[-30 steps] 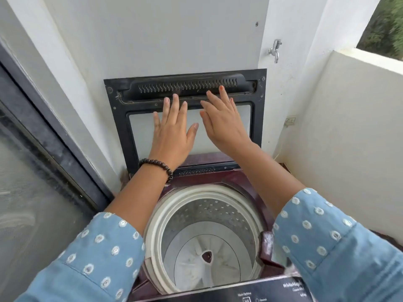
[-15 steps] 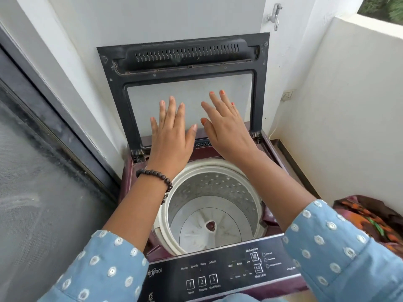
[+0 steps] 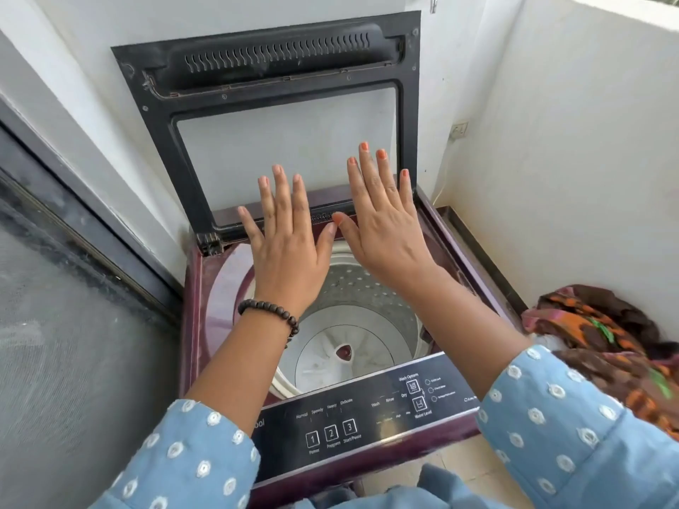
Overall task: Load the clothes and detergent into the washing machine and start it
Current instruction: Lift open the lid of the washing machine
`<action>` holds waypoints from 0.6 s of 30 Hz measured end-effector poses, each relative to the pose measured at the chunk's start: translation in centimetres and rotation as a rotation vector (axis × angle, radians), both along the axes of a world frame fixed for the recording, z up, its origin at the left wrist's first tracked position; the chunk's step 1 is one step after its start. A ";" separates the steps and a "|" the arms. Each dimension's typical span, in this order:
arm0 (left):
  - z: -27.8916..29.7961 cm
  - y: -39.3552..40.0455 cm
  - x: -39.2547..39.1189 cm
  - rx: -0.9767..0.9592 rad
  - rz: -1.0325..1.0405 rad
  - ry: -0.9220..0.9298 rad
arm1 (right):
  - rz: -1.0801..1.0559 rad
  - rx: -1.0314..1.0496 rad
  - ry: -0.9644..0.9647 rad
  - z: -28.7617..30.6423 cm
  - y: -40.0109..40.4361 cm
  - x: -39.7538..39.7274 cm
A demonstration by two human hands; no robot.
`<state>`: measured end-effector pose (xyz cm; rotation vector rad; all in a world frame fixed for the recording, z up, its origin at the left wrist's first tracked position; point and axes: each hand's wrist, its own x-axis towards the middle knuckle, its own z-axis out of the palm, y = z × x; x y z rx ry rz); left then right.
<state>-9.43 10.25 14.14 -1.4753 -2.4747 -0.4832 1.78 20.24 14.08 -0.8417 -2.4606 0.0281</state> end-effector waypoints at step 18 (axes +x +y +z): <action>-2.6 -1.9 15.4 -0.138 -0.189 -0.090 | -0.144 -0.112 -0.027 -2.2 -3.3 18.2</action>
